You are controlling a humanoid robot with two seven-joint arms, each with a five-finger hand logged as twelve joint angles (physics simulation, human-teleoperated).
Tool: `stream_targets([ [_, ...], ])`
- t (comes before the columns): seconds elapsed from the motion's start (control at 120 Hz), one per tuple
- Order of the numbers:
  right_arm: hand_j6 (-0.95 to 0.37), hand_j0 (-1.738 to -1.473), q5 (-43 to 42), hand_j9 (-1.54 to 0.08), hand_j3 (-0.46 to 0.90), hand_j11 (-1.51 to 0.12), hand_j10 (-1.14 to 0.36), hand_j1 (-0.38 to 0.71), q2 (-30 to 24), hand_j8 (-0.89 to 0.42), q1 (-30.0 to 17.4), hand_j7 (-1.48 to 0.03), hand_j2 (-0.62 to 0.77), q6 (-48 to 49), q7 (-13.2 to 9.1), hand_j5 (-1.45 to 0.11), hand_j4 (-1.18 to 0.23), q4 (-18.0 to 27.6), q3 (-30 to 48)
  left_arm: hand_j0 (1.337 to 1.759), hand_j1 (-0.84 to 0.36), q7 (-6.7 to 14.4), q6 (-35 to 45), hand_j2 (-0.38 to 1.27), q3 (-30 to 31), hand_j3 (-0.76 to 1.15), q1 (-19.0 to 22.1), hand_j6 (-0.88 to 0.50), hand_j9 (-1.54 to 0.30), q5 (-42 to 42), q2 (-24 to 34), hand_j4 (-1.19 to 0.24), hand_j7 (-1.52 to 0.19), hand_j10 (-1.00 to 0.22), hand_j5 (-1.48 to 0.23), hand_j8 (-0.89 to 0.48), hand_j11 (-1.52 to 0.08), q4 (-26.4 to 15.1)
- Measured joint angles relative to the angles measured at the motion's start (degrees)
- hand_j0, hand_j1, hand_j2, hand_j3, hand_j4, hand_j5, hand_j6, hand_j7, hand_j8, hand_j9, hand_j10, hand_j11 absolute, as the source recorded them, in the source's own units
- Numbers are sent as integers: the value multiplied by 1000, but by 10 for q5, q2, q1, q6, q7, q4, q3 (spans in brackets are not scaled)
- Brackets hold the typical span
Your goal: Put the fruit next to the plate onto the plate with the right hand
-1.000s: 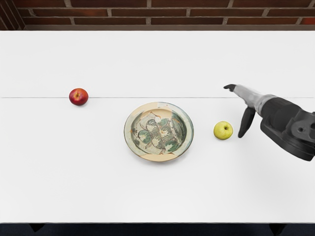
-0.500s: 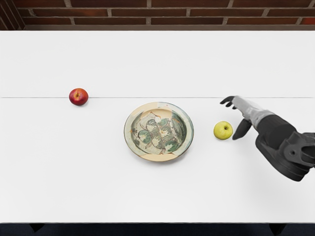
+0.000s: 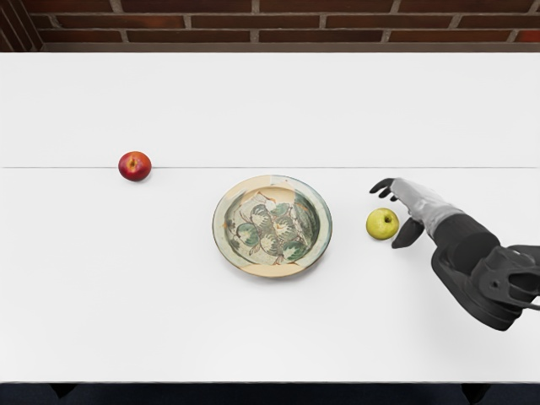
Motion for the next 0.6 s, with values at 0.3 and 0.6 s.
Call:
stream_targets([
  [0.3, -366, -1658, -5, -473, 0, -472, -365, 85, 13, -366, -1, -472, -70, 0, 0, -473, -365, -2, 0, 1658, 339, 0, 0, 2, 0, 0, 0, -9, -11, 0, 0, -9, -11, -8, -11, -9, -11, 0],
  [0.6, -385, -1658, -13, -497, 0, -497, -384, 107, 18, -384, -6, -496, -73, 0, 0, -497, -384, -6, -1, 1658, 339, 0, 0, 2, 0, 0, 0, -9, -11, 0, 0, -9, -11, -9, -11, -9, -11, 0],
])
